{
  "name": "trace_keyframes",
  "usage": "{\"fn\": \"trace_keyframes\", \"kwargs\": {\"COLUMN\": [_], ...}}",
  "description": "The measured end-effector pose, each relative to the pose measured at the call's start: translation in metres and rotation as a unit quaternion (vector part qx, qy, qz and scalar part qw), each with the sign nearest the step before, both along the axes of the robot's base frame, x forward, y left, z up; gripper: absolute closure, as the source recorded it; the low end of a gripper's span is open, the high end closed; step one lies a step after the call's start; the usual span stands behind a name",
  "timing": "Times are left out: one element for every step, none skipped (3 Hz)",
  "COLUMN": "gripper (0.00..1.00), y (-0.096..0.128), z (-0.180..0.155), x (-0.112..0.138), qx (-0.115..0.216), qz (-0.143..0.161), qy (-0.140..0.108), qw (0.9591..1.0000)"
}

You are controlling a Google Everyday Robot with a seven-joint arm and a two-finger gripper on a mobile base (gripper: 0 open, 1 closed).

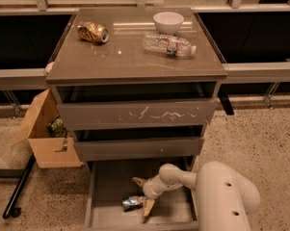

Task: Pick redbull can from bottom drawer and place on counter

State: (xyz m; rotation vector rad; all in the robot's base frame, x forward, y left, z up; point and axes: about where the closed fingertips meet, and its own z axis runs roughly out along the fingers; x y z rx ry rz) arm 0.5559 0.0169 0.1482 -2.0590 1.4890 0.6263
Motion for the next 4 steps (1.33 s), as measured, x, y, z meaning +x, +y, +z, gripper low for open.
{"fn": "trace_keyframes", "kwargs": {"gripper": [0.00,0.18,0.41,0.72], "y": [0.000,-0.002,-0.004,-0.004], "z": [-0.021,-0.036,-0.043,-0.035], "x": [0.007,0.014,0.017,0.016], "qx": [-0.007,-0.015,-0.023,-0.023], "qz": [-0.001,-0.002,-0.001,-0.001], "qy": [0.003,-0.003,-0.005,-0.005], "qw": [1.0000,0.9999,0.9997,0.9997]}}
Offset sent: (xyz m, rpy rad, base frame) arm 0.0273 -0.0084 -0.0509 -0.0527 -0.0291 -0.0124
